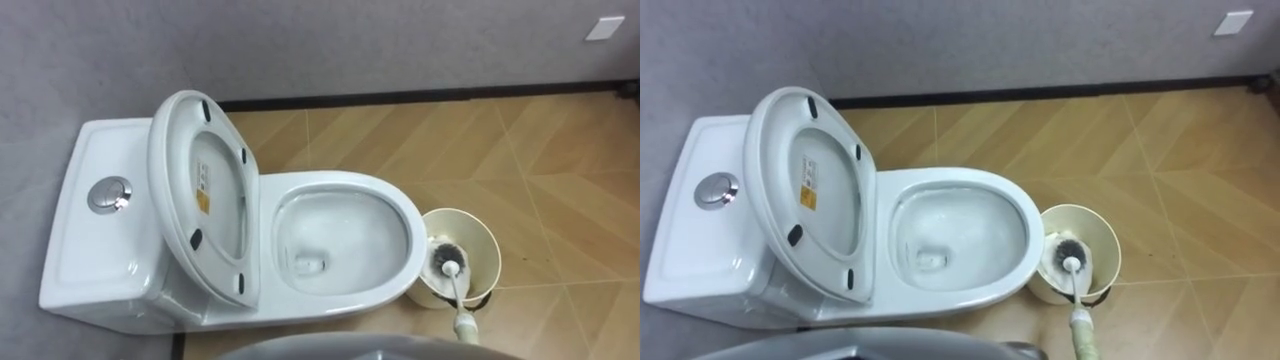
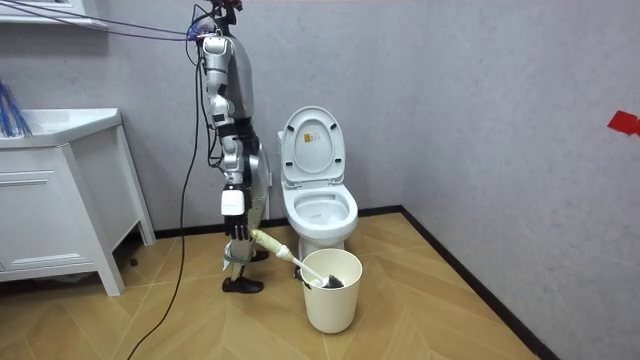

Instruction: Brush toilet

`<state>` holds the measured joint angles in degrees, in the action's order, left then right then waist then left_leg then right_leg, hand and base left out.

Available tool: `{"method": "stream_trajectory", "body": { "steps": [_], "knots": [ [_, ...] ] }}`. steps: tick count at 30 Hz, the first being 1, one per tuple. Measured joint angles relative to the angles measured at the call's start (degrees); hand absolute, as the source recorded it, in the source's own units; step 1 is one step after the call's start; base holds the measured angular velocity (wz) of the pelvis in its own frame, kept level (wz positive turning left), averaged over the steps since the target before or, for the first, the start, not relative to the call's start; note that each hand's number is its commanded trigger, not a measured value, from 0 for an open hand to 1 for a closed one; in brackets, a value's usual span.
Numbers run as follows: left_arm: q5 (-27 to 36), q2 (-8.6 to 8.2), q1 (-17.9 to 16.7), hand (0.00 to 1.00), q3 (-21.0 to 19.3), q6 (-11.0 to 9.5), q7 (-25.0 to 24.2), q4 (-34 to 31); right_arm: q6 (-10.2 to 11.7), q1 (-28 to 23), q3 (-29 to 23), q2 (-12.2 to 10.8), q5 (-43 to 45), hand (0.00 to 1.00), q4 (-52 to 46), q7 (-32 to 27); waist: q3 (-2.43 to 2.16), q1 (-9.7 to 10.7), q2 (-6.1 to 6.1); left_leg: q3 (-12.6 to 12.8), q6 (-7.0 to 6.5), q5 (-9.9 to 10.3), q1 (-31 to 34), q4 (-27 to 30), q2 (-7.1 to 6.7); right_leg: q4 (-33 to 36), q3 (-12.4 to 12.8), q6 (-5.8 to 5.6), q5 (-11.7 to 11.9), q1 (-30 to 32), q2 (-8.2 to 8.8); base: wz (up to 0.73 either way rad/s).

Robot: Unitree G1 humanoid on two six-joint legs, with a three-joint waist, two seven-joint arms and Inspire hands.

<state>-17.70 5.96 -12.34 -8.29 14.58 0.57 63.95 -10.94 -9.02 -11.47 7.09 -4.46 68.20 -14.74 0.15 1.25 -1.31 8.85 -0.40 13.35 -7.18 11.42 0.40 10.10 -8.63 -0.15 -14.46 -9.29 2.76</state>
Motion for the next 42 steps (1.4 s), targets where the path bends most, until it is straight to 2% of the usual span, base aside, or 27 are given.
{"method": "stream_trajectory", "body": {
  "steps": [8,17,22,23,25,26,28,31,33,36,37,39,42],
  "knots": [
    [0.04,0.73,-0.71,0.0,-0.6,-2.51,2.02,-0.04,3.96,1.58,0.18,0.0,0.83,0.0,-4.63,-3.63,-0.28,-0.07,-0.99,-1.03,0.0,0.0,1.77,0.94,-0.3,-0.29,-1.46,0.09,0.13,0.71,0.02,0.06],
    [0.07,3.34,0.16,0.0,0.64,-5.34,2.88,-1.15,5.41,5.59,3.81,0.65,3.13,0.0,-3.92,-5.17,-0.18,-0.48,-1.86,-1.04,0.0,0.0,5.87,2.24,0.0,0.02,-1.76,0.19,0.69,3.82,-0.28,0.03],
    [0.55,3.65,1.03,0.0,0.65,-7.13,2.88,-0.92,6.2,6.42,5.16,0.91,2.95,0.0,-3.63,-5.05,-0.19,-1.49,-1.5,-1.16,-0.07,0.04,7.58,2.83,0.1,0.18,-2.72,0.22,0.95,5.14,-0.05,0.03],
    [0.83,3.69,1.41,0.0,0.66,-7.41,2.89,-0.93,6.32,6.75,5.78,1.25,2.96,0.0,-3.37,-5.03,-0.01,-1.67,-1.32,-1.26,-0.25,0.16,8.53,3.77,0.18,0.69,-3.05,0.22,0.94,5.76,0.1,0.14],
    [0.84,3.74,1.83,0.0,0.66,-7.58,2.94,-0.96,6.54,7.35,5.77,1.71,2.99,0.0,-3.37,-5.03,0.07,-1.73,-1.01,-1.48,-0.36,0.22,10.01,4.51,0.2,1.06,-3.62,0.21,0.95,6.84,0.13,0.14],
    [0.78,3.78,2.1,0.0,0.67,-7.7,2.98,-0.91,6.7,7.89,5.78,2.01,2.99,0.0,-3.37,-5.03,0.04,-1.73,-0.79,-1.56,-0.43,0.27,10.9,4.68,0.3,1.79,-3.96,0.21,0.95,7.73,0.14,0.1],
    [0.82,3.87,2.72,0.0,0.76,-7.72,3.02,-0.44,7.16,8.41,5.95,2.44,3.0,0.0,-3.25,-5.05,0.35,-1.97,0.03,-1.59,-0.56,0.34,12.39,5.43,0.75,2.54,-4.17,0.21,0.95,8.93,0.12,0.08],
    [1.61,4.36,3.92,0.0,1.76,-8.04,3.08,0.44,7.98,9.85,7.48,3.23,2.96,0.0,-1.33,-5.05,0.22,-1.88,0.86,-2.26,-0.64,0.38,15.78,7.22,0.86,3.87,-5.03,0.25,0.99,11.64,0.2,0.14],
    [3.65,4.6,5.15,0.0,2.78,-8.71,3.81,0.45,7.9,12.13,8.08,3.9,2.95,0.0,0.4,-5.04,0.23,-2.43,1.55,-2.74,-0.9,0.2,19.38,9.14,0.76,6.56,-5.37,0.27,0.97,15.5,0.33,0.06],
    [4.68,4.57,7.56,0.0,4.03,-8.95,4.42,0.36,7.85,15.21,8.14,5.26,2.75,0.0,3.51,-5.04,0.48,-3.16,1.95,-3.01,-1.17,0.04,24.16,12.11,0.98,10.01,-5.96,0.49,0.81,20.31,1.12,0.04],
    [4.76,4.54,8.08,0.0,4.07,-9.13,4.44,0.32,7.85,15.63,8.15,5.51,2.65,0.0,3.68,-5.05,0.52,-3.31,1.95,-3.15,-1.31,-0.04,25.17,12.6,0.97,10.58,-6.04,0.65,0.71,21.25,1.19,0.11],
    [6.28,4.58,10.32,0.0,4.83,-9.99,5.41,0.23,7.88,17.97,8.92,6.19,2.27,0.0,5.31,-5.14,0.91,-3.3,1.91,-4.18,-1.74,-0.29,29.77,15.25,0.93,13.83,-6.78,0.99,0.2,25.62,1.59,0.17],
    [9.97,4.68,13.44,0.0,5.86,-10.4,6.55,0.21,7.82,20.28,9.19,6.39,0.27,0.0,6.58,-5.15,1.15,-3.36,1.85,-4.93,-2.19,-0.42,36.05,18.59,0.62,18.71,-7.08,1.11,-1.21,32.06,2.79,0.19]
  ]
}}
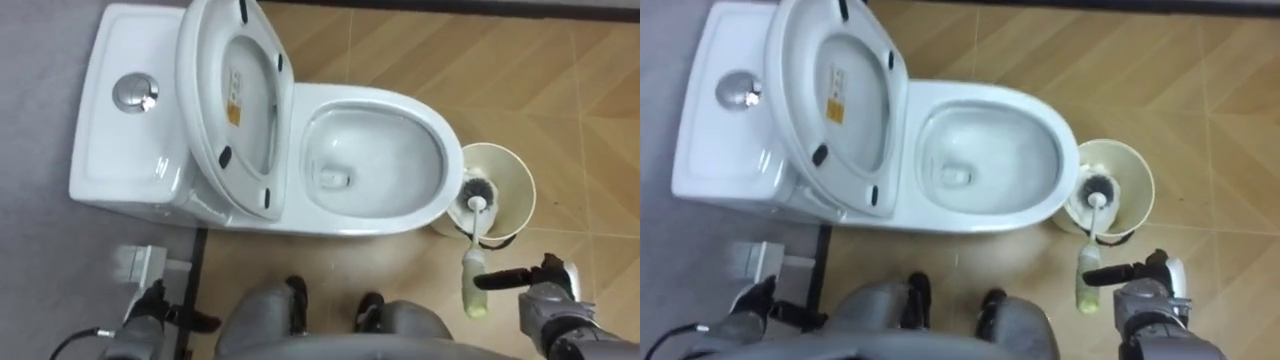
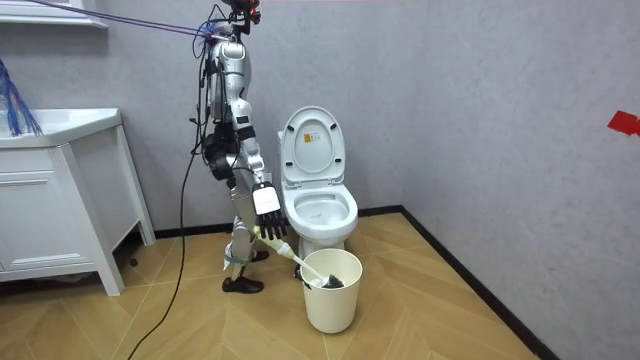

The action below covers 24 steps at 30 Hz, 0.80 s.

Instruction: Brush toilet

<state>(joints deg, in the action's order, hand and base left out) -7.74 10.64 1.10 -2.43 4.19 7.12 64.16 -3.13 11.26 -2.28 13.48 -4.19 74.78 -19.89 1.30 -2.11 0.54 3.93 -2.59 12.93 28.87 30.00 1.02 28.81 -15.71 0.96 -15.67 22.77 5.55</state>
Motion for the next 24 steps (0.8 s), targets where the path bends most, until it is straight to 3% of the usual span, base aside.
{"method": "stream_trajectory", "body": {
  "steps": [4,6,8,15,24],
  "knots": [
    [2.98,0.28,3.16,0.0,2.28,-0.53,1.87,-0.63,-0.1,2.58,1.14,0.0,-2.94,0.0,1.4,0.09,0.17,-0.27,0.36,-1.02,-0.44,-0.37,7.45,3.85,-0.11,4.49,-0.07,0.31,-0.48,7.34,0.51,0.11],
    [4.98,0.11,4.13,0.0,4.72,-0.85,3.33,-3.86,-0.08,4.33,2.32,0.44,-5.48,0.0,2.05,0.31,0.25,-0.42,0.23,-1.07,-0.74,-1.74,11.49,4.17,-1.01,7.18,0.25,0.36,-0.51,12.31,1.66,0.08],
    [6.23,0.1,4.14,0.0,6.02,-1.28,3.92,-6.66,0.01,5.33,3.41,0.85,-7.05,0.0,2.78,1.27,0.33,-0.88,0.37,-1.0,-0.83,-2.42,14.14,4.74,-1.05,8.3,0.19,0.64,-0.26,15.25,2.29,0.02],
    [10.69,-0.71,8.0,0.0,8.33,-3.1,4.81,-12.74,0.02,9.24,3.56,4.47,-13.59,0.0,2.45,2.5,0.73,-1.9,0.71,-0.69,-1.11,-3.62,24.26,8.06,-1.76,14.59,-0.02,1.7,-0.82,26.27,4.56,0.05],
    [13.37,-0.91,9.71,0.0,10.25,-3.71,4.76,-21.08,0.61,12.96,3.62,6.07,-24.12,0.0,-1.34,3.52,1.04,-2.85,0.59,0.09,-0.96,-3.25,34.55,13.4,-2.02,22.1,0.41,3.23,-2.82,37.29,6.47,0.06]
  ]
}}
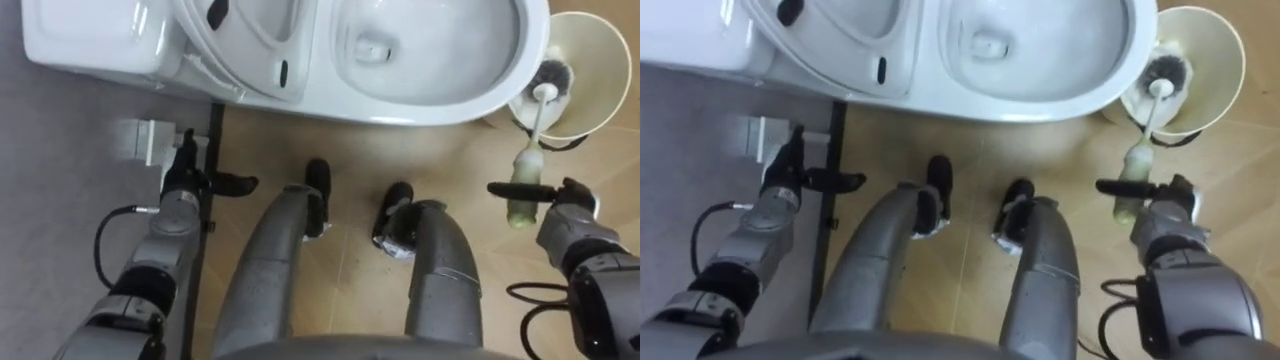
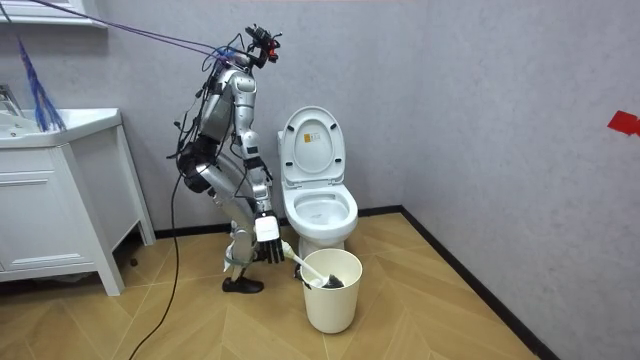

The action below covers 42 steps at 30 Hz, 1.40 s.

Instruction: Brush toilet

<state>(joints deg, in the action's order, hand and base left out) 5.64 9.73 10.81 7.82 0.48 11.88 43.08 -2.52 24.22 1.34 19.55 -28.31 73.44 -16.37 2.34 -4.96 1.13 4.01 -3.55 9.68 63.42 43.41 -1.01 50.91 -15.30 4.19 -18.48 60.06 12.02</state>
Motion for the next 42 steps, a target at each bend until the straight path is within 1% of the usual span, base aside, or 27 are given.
{"method": "stream_trajectory", "body": {
  "steps": [3,7,9,12,14,16,19,23,25,26,27,32,35,40,42],
  "knots": [
    [-0.01,-0.02,-0.07,0.0,1.1,-0.67,-0.09,-0.51,0.06,0.15,-0.02,0.12,-1.03,0.0,-0.65,0.39,0.17,0.05,-0.14,-0.32,0.19,0.99,1.46,2.12,0.03,1.99,-0.05,0.14,-1.17,1.17,0.21,0.09],
    [0.53,-0.02,-0.02,0.0,1.54,-0.68,-0.09,-1.38,0.11,0.43,0.03,0.21,-2.93,0.0,-2.37,0.41,0.2,0.16,-0.09,-0.87,0.44,1.98,3.7,4.84,0.09,4.34,-0.23,0.44,-2.28,2.95,0.38,0.04],
    [1.53,0.01,0.15,0.0,2.08,-1.04,-0.09,-1.67,0.51,0.62,0.35,0.26,-5.97,0.0,-3.21,0.42,0.24,0.06,-0.12,-0.98,0.54,2.43,5.1,6.36,0.15,5.81,-0.42,0.73,-2.92,4.09,0.59,0.06],
    [1.77,0.03,0.08,0.0,2.83,-1.03,-0.09,-1.68,0.81,0.68,0.37,0.33,-9.26,0.0,-4.58,0.69,0.26,0.08,-0.16,-1.02,0.57,2.55,6.42,7.34,0.08,7.05,-0.41,1.01,-3.21,5.48,0.98,0.0],
    [1.75,0.03,0.08,0.0,2.9,-1.1,-0.09,-1.68,1.35,0.72,0.83,0.36,-9.78,1.0,-4.61,1.01,0.27,0.04,-0.17,-1.05,0.6,2.57,7.14,7.78,0.11,7.45,-0.41,1.06,-3.24,6.14,0.98,0.0],
    [1.75,0.03,0.03,0.0,3.05,-1.1,-0.09,-1.68,1.48,0.74,1.34,0.4,-10.3,1.0,-4.53,1.02,0.27,0.03,-0.17,-1.03,0.63,2.67,7.69,8.32,0.14,7.95,-0.41,1.13,-3.36,6.57,1.04,0.0],
    [1.81,0.07,-0.11,0.0,3.38,-1.28,-0.07,-1.68,1.8,0.67,1.96,0.4,-13.41,1.0,-4.23,1.35,0.27,0.04,-0.16,-1.07,0.74,2.73,8.13,8.44,0.15,8.0,-0.43,1.13,-3.36,6.96,1.03,0.0],
    [3.83,0.43,-0.65,0.0,4.64,-1.28,0.06,-2.56,1.84,0.64,2.51,0.76,-15.17,1.0,-2.09,2.64,0.32,-0.06,0.0,-1.1,0.75,2.9,8.42,8.91,0.25,8.09,-0.71,1.13,-3.36,6.99,1.04,0.0],
    [3.94,0.65,-0.78,0.0,5.26,-1.28,0.14,-3.38,1.61,0.54,3.1,1.26,-15.53,1.0,-1.55,2.89,0.38,-0.15,0.11,-1.13,0.68,2.96,8.68,9.12,0.26,8.18,-0.77,1.11,-3.37,7.19,1.08,0.0],
    [4.24,0.88,-0.92,0.0,5.7,-1.28,0.16,-3.82,1.49,0.42,4.26,1.53,-16.28,1.0,-0.68,2.93,0.39,-0.24,0.11,-1.13,0.66,3.13,8.79,9.49,0.28,8.45,-0.75,1.09,-3.45,7.26,1.11,0.0],
    [4.5,1.01,-0.93,0.0,5.93,-1.28,0.16,-3.85,1.43,0.16,4.63,1.66,-16.39,1.0,0.14,3.44,0.39,-0.24,0.11,-1.07,0.4,3.33,8.84,9.89,0.23,8.92,-0.69,1.06,-3.71,7.34,1.33,0.0],
    [6.25,1.79,-1.08,0.0,6.0,-1.26,0.16,-4.07,1.07,-0.61,5.52,2.07,-17.0,1.0,0.36,5.29,0.38,-0.3,0.12,-0.88,0.21,3.48,9.34,10.33,0.06,9.69,-0.43,1.08,-4.0,8.12,1.69,0.0],
    [7.52,2.4,-1.29,0.0,6.0,-1.25,0.17,-4.12,-0.1,-0.63,6.44,2.08,-18.27,1.0,0.37,5.95,0.37,-0.43,0.14,-0.89,0.22,3.48,9.33,10.32,0.01,9.8,-0.44,1.15,-4.1,8.13,1.75,0.01],
    [8.54,2.54,-1.46,0.0,6.13,-1.24,0.18,-4.14,-0.13,-0.82,6.99,2.08,-18.84,1.0,1.3,7.03,0.34,-0.63,0.18,-0.9,0.19,3.47,9.27,10.29,-0.12,9.83,-0.44,1.06,-4.15,8.06,1.84,0.0],
    [9.16,2.55,-1.51,0.0,6.77,-1.16,0.18,-4.38,-0.2,-0.86,8.73,2.08,-19.19,1.0,1.29,7.6,0.34,-0.88,0.18,-0.9,0.19,3.46,9.06,10.31,-0.11,9.83,-0.43,1.06,-4.15,7.81,1.84,0.0]
  ]
}}
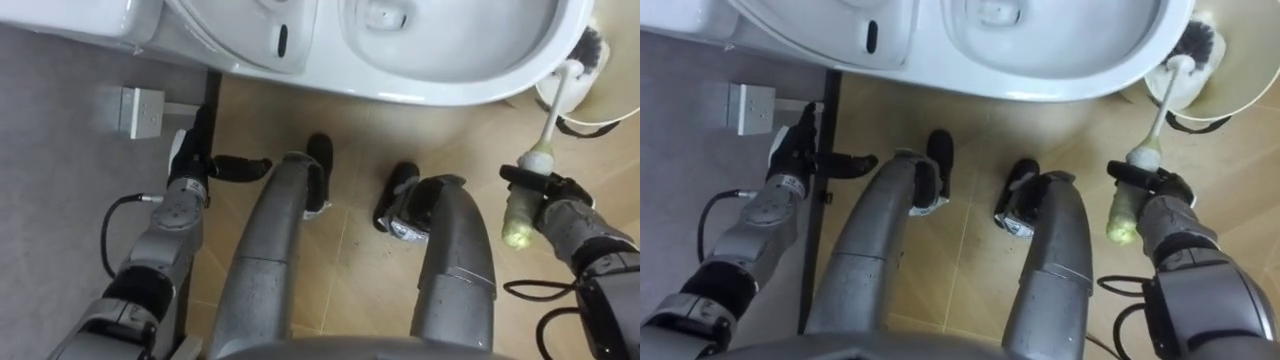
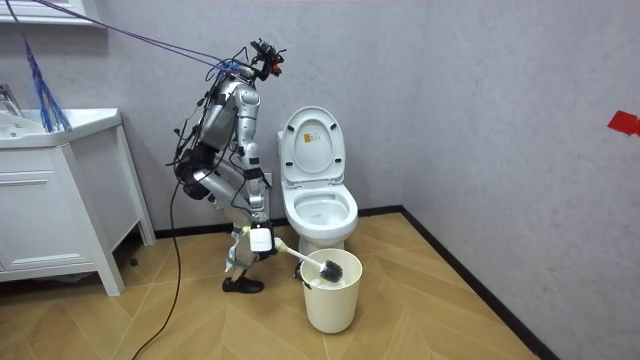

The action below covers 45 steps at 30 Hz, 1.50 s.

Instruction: Brush toilet

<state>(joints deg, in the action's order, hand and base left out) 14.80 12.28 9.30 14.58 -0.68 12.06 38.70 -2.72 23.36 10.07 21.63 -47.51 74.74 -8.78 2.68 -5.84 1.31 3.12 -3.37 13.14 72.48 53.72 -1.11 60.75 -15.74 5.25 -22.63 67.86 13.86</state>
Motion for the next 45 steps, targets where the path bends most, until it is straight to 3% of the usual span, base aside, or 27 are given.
{"method": "stream_trajectory", "body": {
  "steps": [13,19,23,26,30,31,34,36,39,45],
  "knots": [
    [0.69,-0.1,-3.38,0.0,1.42,0.67,-0.41,-2.64,-0.57,-2.25,1.16,-0.24,0.09,1.0,0.86,2.53,-0.1,-0.91,0.29,-0.66,0.36,0.32,-6.37,-1.52,-0.49,-2.42,-0.84,-0.68,0.0,-7.17,-0.58,0.01],
    [0.61,-0.09,-6.4,0.0,1.21,0.79,-0.33,-2.39,-0.62,-4.96,1.34,-0.69,-0.45,1.0,0.99,2.72,-0.18,-0.91,0.56,-0.73,0.09,-0.08,-14.6,-6.42,0.03,-8.17,-0.64,-2.01,1.15,-15.37,-2.47,-0.04],
    [0.75,-0.16,-6.37,0.0,1.14,0.68,-0.8,2.03,-0.6,-6.06,-0.09,-1.9,-2.47,1.0,1.32,3.96,-0.18,-0.76,0.57,-0.75,0.37,-0.37,-21.71,-10.54,0.61,-14.09,-1.74,-1.94,2.58,-23.04,-3.95,-0.1],
    [0.54,-0.03,-7.12,0.0,1.12,0.62,-2.04,4.61,-0.6,-7.37,-0.23,-1.9,-5.25,1.0,1.64,4.69,-0.21,-0.47,0.44,-0.7,0.47,-0.44,-27.75,-13.99,0.58,-17.57,-1.84,-2.51,2.93,-28.95,-4.3,0.0],
    [-0.77,0.12,-10.72,0.0,-2.24,0.55,-4.25,5.19,-0.59,-9.57,-4.68,-2.32,-5.85,1.0,1.08,4.91,-0.29,0.22,-0.13,-0.38,0.61,-0.52,-35.82,-18.63,0.67,-22.79,-2.1,-3.24,3.37,-37.11,-4.66,0.0],
    [-0.84,0.12,-11.47,0.0,-3.19,0.53,-4.36,5.02,-0.55,-10.06,-5.15,-2.34,-5.87,1.0,0.7,4.84,-0.39,0.48,-0.21,-0.35,0.62,-0.52,-36.94,-19.18,0.73,-23.72,-2.18,-3.39,3.48,-38.32,-4.87,0.05],
    [-1.73,0.36,-15.23,0.0,-7.44,0.45,-4.35,3.81,-0.29,-13.7,-6.33,-2.83,-5.93,1.0,-1.39,4.59,-1.34,1.12,-1.49,-0.51,0.79,-0.59,-42.91,-22.39,0.69,-28.58,-3.07,-3.9,4.0,-45.09,-5.71,0.1],
    [-5.56,0.43,-18.97,0.0,-9.33,0.41,-4.91,1.41,-0.35,-17.27,-6.9,-3.64,-1.89,1.0,-3.36,4.58,-2.38,1.19,-2.62,0.05,0.84,-0.54,-47.63,-24.71,0.68,-32.55,-3.77,-4.52,4.41,-50.71,-6.66,0.15],
    [-8.32,0.5,-22.19,0.0,-10.17,0.44,-6.67,-1.47,-0.38,-19.55,-6.89,-4.17,3.21,1.0,-5.24,5.62,-2.69,1.84,-3.73,-0.03,0.87,-0.54,-53.53,-28.46,0.47,-36.79,-4.74,-5.07,5.06,-56.72,-7.13,0.08],
    [-13.61,0.49,-28.18,0.0,-10.81,0.26,-8.37,-10.27,0.53,-21.08,-6.82,-4.18,15.14,1.0,-11.43,6.5,-2.51,2.38,-4.1,-0.29,0.98,-0.44,-58.75,-30.34,0.44,-41.56,-5.11,-5.68,6.16,-63.4,-8.1,0.03]
  ]
}}
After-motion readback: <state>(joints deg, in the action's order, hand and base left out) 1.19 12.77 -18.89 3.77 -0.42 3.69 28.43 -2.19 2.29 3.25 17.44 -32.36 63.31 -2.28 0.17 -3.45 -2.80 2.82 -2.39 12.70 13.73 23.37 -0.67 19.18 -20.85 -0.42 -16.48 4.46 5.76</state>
